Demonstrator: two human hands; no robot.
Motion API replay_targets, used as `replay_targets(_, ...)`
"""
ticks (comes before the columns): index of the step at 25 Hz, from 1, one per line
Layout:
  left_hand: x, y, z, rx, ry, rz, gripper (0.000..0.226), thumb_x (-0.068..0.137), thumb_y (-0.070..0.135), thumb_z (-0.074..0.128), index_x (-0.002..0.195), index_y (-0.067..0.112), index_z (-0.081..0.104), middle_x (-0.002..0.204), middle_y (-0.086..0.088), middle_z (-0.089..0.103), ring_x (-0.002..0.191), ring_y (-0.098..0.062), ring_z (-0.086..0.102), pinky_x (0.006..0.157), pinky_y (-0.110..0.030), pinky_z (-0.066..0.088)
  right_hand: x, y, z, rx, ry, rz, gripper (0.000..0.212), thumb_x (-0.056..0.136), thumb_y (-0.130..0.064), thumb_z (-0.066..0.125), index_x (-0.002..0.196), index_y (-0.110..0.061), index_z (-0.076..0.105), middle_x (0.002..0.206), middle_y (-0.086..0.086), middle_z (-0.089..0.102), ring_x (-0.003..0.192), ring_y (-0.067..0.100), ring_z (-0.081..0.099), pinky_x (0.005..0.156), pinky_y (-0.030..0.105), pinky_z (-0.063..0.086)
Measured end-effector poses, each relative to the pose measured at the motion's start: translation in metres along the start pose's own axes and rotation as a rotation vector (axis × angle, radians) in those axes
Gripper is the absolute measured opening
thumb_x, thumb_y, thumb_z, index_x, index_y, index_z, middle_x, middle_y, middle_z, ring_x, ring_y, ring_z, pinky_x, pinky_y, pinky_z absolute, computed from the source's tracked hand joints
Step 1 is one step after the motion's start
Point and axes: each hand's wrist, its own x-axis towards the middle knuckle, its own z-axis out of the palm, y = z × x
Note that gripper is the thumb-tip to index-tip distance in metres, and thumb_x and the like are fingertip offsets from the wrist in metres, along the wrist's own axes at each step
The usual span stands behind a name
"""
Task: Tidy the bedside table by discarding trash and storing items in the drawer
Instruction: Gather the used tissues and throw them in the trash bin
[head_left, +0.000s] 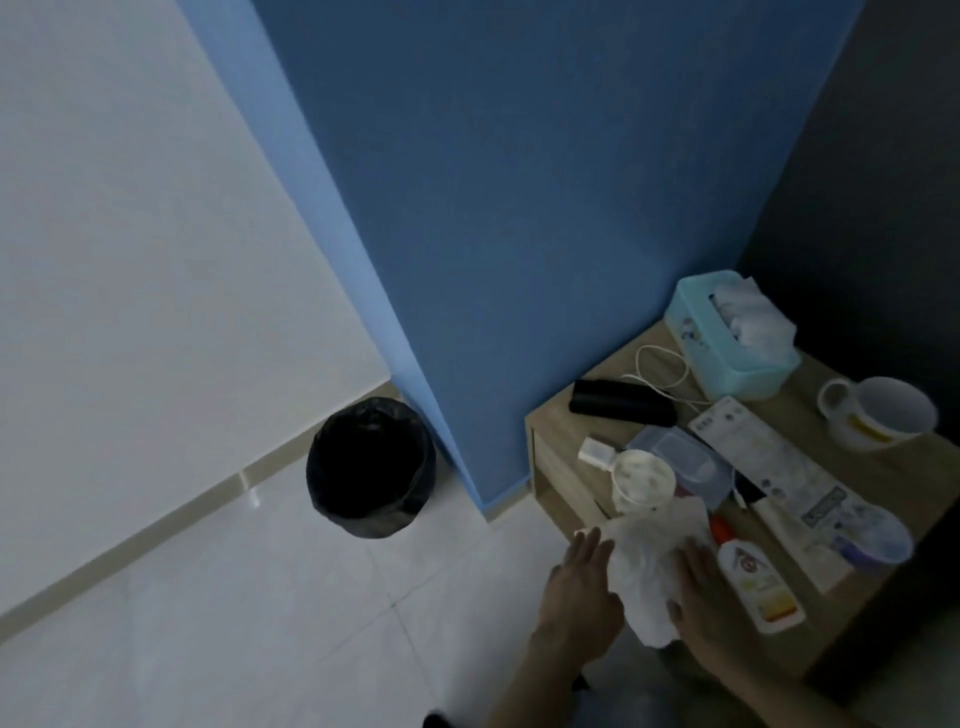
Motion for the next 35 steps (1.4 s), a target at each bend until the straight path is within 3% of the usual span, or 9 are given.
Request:
replay_targets(3,0.002,-0.014,0.048,-0.048,0.105,-0.066,0.063,0.09,0.016,0.046,0.148,0.019,0.023,0.16,0.0,0.015,0.147,-0.02,0.01,0.119,-0.04,0.018,0.009,0.01,0.018,-0.068,0.109,-0.113,0.073,0.091,-0.049,0.019,0.112,0.007,0.06,0.119,0.031,0.06,0.109,0.045,0.058,0.109,0.048,0.012)
replay_targets(6,0.012,-0.013,0.092,-0.235,0.201,-0.149,0.062,0.089,0.017,0.049,0.147,0.016,0.026,0.157,-0.006,0.023,0.144,-0.025,0.02,0.118,-0.039,0.022,0.023,0.022,0.03,-0.086,0.329,-0.196,0.093,0.088,-0.047,-0.011,0.113,0.009,0.059,0.119,0.031,0.06,0.109,0.044,0.059,0.113,0.04,0.0)
replay_targets(8,0.01,0.002,0.112,-0.384,0.212,-0.16,0.059,0.09,0.016,0.049,0.145,0.016,0.028,0.153,-0.009,0.031,0.139,-0.028,0.03,0.115,-0.037,0.027,0.021,0.026,0.033,-0.023,0.32,-0.179,0.091,0.089,-0.051,-0.004,0.111,0.01,0.06,0.116,0.031,0.062,0.106,0.044,0.06,0.111,0.042,0.012)
replay_targets(12,0.009,0.046,0.128,-0.379,0.13,-0.103,0.048,0.094,0.012,0.041,0.141,0.003,0.035,0.149,-0.019,0.035,0.138,-0.033,0.032,0.116,-0.038,0.024,0.005,0.041,0.013,-0.024,0.353,-0.106,0.057,0.068,-0.031,0.064,0.106,0.012,0.062,0.114,0.033,0.062,0.113,0.045,0.053,0.096,0.057,0.038)
replay_targets(15,0.04,0.068,0.128,-0.325,0.055,-0.042,0.04,0.089,0.02,0.046,0.118,-0.005,0.056,0.128,-0.027,0.05,0.119,-0.041,0.044,0.107,-0.049,0.033,0.009,0.056,-0.006,-0.002,0.37,-0.076,0.056,0.077,-0.018,0.053,0.128,0.006,0.046,0.135,0.028,0.046,0.129,0.039,0.038,0.108,0.047,0.029)
replay_targets(20,0.061,0.08,0.134,-0.118,0.044,0.015,0.044,0.09,0.019,0.052,0.13,0.001,0.046,0.141,-0.024,0.038,0.133,-0.039,0.029,0.114,-0.049,0.023,0.022,0.077,-0.004,0.117,0.522,-0.138,0.06,0.072,-0.026,0.024,0.105,0.004,0.064,0.107,0.023,0.068,0.1,0.038,0.064,0.093,0.04,0.043)
replay_targets(25,0.08,0.092,0.131,-0.145,0.088,0.043,0.05,0.089,0.015,0.055,0.136,0.004,0.042,0.141,-0.021,0.043,0.132,-0.036,0.036,0.114,-0.042,0.028,0.038,0.097,0.004,-0.005,0.489,-0.192,0.065,0.055,-0.036,0.033,0.093,0.001,0.071,0.098,0.022,0.071,0.104,0.033,0.051,0.113,0.035,0.005)
replay_targets(31,0.056,0.089,0.115,-0.33,0.273,0.03,0.037,0.092,0.016,0.047,0.128,0.012,0.055,0.132,-0.012,0.057,0.121,-0.028,0.053,0.104,-0.036,0.041,0.012,0.085,-0.024,0.143,0.526,-0.253,0.057,0.067,-0.029,0.035,0.105,0.001,0.067,0.106,0.02,0.07,0.1,0.033,0.066,0.092,0.044,0.046)
replay_targets(35,0.019,0.064,0.084,-0.408,0.619,-0.053,0.041,0.083,0.001,0.043,0.112,0.016,0.068,0.117,-0.009,0.069,0.104,-0.021,0.064,0.09,-0.028,0.051,-0.012,0.047,-0.055,0.299,0.695,-0.362,0.054,0.077,-0.026,0.031,0.11,0.003,0.063,0.11,0.022,0.068,0.104,0.036,0.064,0.089,0.051,0.049)
